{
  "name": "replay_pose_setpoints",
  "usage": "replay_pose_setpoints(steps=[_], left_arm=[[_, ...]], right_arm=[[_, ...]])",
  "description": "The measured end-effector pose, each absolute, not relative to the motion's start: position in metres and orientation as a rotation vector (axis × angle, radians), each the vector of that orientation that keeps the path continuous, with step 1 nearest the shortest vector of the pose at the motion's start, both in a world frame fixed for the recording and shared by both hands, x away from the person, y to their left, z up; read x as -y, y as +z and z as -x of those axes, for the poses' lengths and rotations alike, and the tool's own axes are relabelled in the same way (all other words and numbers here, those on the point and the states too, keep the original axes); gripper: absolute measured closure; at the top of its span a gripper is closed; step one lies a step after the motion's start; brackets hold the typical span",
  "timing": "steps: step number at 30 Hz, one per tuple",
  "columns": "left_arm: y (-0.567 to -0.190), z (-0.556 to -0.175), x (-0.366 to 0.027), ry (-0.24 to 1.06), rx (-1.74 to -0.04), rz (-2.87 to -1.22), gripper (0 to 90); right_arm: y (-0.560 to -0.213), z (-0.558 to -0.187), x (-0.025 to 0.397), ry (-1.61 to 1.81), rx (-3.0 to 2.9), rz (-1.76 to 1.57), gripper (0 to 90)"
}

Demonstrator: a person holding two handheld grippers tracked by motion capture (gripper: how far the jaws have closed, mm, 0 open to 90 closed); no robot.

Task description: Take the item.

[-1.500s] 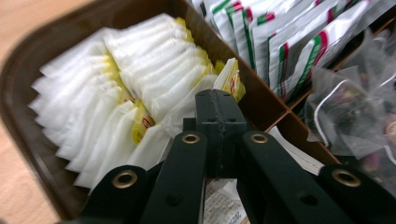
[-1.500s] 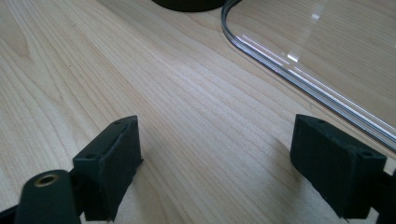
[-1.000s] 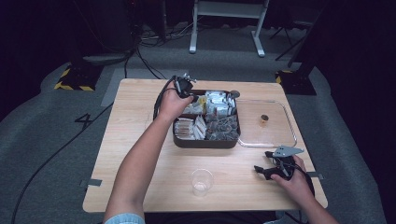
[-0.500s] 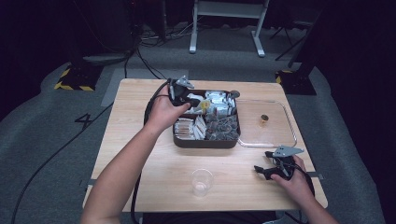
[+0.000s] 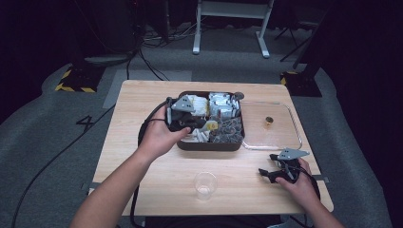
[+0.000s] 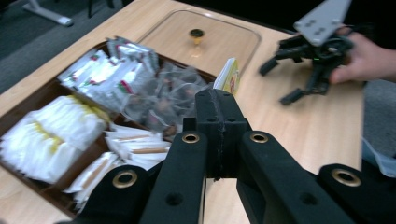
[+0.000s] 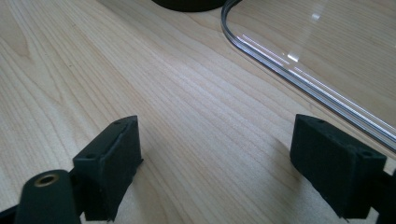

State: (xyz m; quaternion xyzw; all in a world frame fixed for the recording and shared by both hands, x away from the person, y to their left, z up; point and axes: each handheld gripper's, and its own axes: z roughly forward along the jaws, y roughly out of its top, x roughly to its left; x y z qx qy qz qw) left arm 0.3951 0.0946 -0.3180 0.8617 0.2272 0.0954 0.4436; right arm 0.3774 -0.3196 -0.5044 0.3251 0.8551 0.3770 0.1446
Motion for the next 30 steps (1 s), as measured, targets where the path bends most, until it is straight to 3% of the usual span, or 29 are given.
replay_pose_setpoints(steps=[12, 30], left_arm=[[-0.336, -0.344, -0.090, 0.189, -0.455, -2.102, 90.0], [-0.381, -0.320, -0.079, 0.049, -0.396, -2.151, 90.0]], right_arm=[[-0.504, -0.377, 0.320, 1.086, -2.465, -0.938, 16.6], [-0.504, -0.377, 0.319, 1.086, -2.465, -0.939, 16.6]])
